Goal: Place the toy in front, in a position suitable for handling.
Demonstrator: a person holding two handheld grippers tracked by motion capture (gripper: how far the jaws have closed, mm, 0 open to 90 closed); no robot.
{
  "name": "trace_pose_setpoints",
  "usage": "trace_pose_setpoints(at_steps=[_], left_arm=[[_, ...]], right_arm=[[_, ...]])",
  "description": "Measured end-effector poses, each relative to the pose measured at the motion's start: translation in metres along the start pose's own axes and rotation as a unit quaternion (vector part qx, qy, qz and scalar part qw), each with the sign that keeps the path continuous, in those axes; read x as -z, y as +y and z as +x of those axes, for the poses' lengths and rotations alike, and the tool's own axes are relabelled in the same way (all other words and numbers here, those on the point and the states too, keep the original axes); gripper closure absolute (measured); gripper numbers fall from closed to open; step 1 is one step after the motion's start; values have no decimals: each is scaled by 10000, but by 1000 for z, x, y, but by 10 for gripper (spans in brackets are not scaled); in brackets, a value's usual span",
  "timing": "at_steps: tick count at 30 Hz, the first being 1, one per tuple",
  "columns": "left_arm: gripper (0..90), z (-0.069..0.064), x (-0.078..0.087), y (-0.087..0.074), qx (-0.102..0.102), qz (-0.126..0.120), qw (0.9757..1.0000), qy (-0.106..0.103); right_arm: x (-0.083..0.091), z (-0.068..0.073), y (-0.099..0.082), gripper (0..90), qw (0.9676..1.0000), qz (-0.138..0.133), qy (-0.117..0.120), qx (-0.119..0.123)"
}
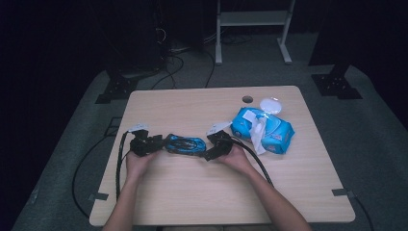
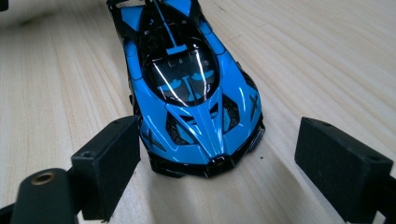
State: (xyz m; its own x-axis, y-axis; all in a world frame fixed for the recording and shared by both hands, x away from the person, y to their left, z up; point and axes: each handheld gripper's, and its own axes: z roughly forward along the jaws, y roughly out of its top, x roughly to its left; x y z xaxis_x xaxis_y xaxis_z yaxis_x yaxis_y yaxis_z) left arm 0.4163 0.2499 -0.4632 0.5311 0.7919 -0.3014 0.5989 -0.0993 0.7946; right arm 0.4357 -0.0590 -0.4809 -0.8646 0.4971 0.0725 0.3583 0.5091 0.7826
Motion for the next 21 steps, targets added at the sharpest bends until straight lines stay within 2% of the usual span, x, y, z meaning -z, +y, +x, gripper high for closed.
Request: trace_pose_setpoints(at_steps=[6, 9, 13, 21], left_arm=[[468, 4, -3, -3, 138, 150, 9997, -105], [507, 4, -6, -4, 144, 249, 9995, -136], [547, 3, -9, -5, 124, 293, 9993, -199], [546, 3, -10, -5, 172, 310, 9990, -267]], right_arm=[[-5, 4, 2, 135, 9998, 105, -27, 151], [-9, 6, 4, 136, 9996, 151, -60, 215], [-12, 7, 6, 138, 9994, 232, -90, 256], [-20, 10, 12, 139, 9987, 370, -78, 356]])
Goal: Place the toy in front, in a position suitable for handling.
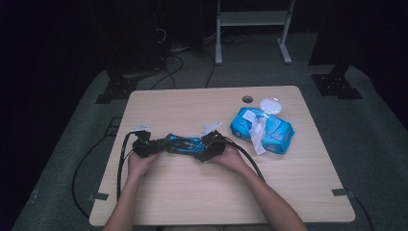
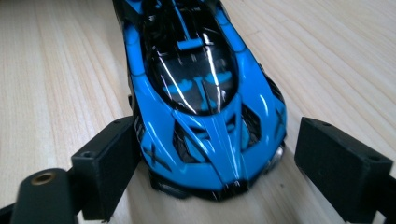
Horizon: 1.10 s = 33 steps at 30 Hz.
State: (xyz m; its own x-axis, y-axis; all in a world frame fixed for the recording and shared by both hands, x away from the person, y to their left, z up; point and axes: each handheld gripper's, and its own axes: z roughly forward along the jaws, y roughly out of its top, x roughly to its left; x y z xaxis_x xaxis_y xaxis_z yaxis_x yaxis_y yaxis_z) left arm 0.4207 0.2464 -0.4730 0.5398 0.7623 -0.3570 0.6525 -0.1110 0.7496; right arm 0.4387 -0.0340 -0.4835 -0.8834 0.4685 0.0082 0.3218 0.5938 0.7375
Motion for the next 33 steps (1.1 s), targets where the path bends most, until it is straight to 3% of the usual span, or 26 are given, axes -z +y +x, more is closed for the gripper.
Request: trace_pose_setpoints(at_steps=[7, 25, 33], left_arm=[[564, -3, -4, 0, 28, 22, 9999, -139], [605, -6, 4, 2, -71, -78, 9998, -149], [614, -8, 5, 2, -108, -111, 9997, -190]], right_arm=[[-5, 2, 5, 173, 9999, -42, 31, 107], [-2, 7, 8, 202, 9996, -10, 33, 268], [1, 13, 13, 227, 9987, 52, 65, 507]])
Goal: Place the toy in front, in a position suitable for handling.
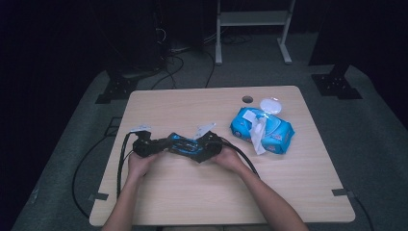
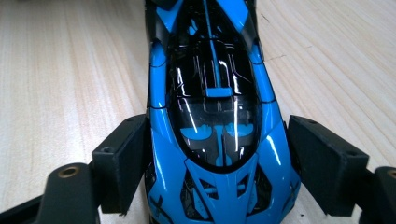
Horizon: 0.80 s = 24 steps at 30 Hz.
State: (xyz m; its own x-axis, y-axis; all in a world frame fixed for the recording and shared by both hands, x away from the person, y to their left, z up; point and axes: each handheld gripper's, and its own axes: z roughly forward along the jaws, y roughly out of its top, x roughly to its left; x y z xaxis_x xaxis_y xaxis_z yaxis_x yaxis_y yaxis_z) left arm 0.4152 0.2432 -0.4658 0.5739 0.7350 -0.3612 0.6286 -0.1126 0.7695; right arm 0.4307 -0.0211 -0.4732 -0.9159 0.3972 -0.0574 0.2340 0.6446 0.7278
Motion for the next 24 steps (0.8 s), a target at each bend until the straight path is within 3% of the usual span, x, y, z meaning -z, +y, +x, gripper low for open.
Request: trace_pose_setpoints(at_steps=[13, 21, 24], left_arm=[[614, -10, 4, 5, -160, -74, 9998, -99], [612, -29, 12, 9, -333, -226, 9987, -301], [611, -39, 12, 10, -426, -244, 9980, -397]], right_arm=[[10, 2, 2, 236, 9999, 48, 28, 84], [36, 11, 8, 236, 9996, 114, -141, 209], [55, 16, 7, 236, 9992, 142, -199, 305]])
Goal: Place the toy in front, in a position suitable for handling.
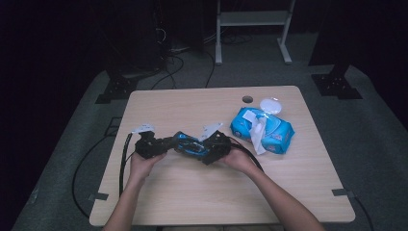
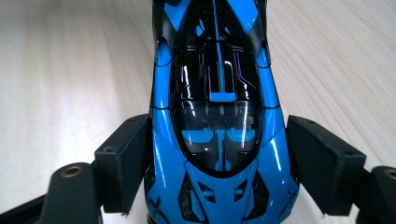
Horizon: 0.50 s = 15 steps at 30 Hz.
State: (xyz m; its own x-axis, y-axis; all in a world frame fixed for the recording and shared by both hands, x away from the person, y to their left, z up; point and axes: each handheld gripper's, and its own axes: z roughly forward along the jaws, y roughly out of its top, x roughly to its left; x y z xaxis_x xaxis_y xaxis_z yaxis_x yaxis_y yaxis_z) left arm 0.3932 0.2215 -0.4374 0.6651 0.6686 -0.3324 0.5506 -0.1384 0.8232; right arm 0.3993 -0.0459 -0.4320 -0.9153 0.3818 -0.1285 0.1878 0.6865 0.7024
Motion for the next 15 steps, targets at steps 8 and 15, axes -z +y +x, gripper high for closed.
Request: trace_pose_setpoints(at_steps=[8, 15], left_arm=[[604, -31, -13, 4, -265, 135, 9991, -291], [600, -59, -27, -2, -460, 313, 9976, -409]], right_arm=[[36, 7, -20, 236, 9999, 103, -104, 39], [57, 17, -43, 236, 9997, 181, -152, -30]])
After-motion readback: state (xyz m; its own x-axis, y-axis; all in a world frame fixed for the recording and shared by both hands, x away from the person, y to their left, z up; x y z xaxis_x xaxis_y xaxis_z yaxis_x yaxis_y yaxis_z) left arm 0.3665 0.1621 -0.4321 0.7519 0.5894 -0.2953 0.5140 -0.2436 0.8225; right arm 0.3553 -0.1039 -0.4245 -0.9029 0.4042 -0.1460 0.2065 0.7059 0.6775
